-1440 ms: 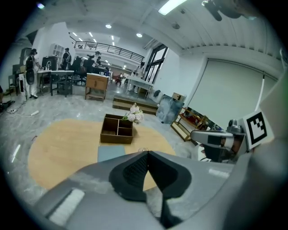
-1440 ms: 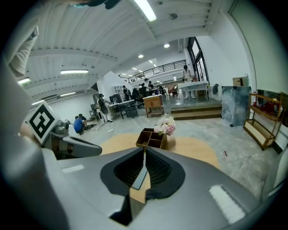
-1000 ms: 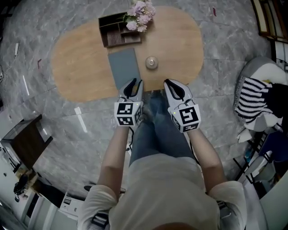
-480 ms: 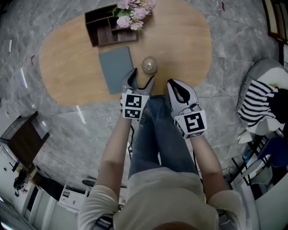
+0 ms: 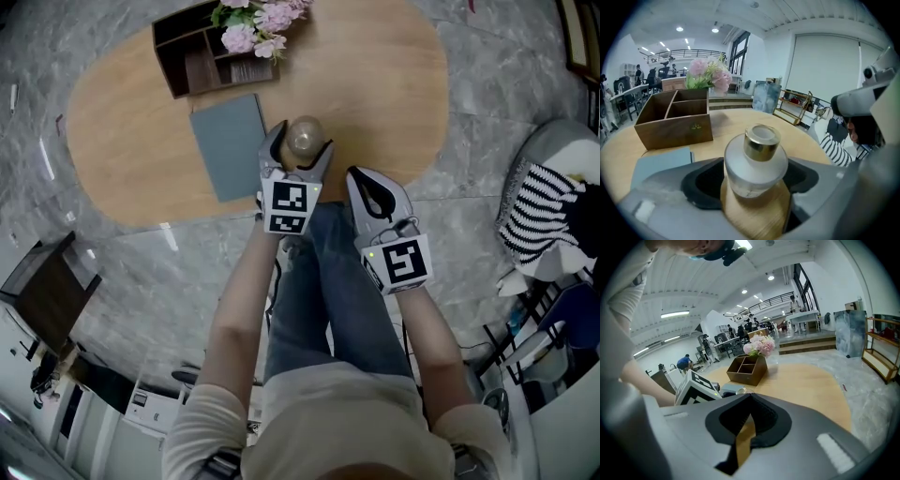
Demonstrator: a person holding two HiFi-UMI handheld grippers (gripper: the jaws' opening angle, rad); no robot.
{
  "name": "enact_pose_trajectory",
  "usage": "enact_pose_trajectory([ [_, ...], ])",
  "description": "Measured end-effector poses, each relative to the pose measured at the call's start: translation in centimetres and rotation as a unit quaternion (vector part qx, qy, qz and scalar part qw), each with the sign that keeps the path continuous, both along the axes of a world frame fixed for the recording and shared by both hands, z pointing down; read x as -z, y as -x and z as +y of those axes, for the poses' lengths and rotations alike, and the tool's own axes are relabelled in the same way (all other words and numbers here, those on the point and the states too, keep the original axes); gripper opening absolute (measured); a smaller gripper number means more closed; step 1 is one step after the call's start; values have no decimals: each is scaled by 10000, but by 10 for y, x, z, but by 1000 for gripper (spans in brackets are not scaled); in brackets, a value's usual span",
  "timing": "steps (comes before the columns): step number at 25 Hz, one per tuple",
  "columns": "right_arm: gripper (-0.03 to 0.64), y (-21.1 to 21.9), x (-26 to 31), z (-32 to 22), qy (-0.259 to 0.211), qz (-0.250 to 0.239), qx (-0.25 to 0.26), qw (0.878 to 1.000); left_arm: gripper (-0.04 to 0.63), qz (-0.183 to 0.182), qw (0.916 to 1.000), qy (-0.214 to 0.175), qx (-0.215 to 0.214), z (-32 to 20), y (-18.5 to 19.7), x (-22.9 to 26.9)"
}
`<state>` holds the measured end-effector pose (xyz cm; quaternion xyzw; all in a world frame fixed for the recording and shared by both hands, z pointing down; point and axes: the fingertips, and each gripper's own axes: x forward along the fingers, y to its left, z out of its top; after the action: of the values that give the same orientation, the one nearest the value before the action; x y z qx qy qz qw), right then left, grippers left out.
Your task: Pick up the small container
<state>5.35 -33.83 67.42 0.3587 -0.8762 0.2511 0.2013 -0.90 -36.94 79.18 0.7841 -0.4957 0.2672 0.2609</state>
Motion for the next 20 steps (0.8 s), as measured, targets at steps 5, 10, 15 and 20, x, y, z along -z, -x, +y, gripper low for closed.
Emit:
enact_pose_trajectory([
  [5,0,1,-9,7,104,19,3,9999,370,-204,9998,-15,40,-3,-5,-15],
  [10,-1,-1,-15,10,156,36,-64,9999,342,-523,9985,-180,48,-4,-3,-17],
  [15,0,-3,-16,12,125,24,-37,9999,342,-526,9985,-156,46,-4,-4,-17],
  [20,0,-3,-14,16,102,36,-76,9999,341,-428,9990,-75,64,2,-1,-14],
])
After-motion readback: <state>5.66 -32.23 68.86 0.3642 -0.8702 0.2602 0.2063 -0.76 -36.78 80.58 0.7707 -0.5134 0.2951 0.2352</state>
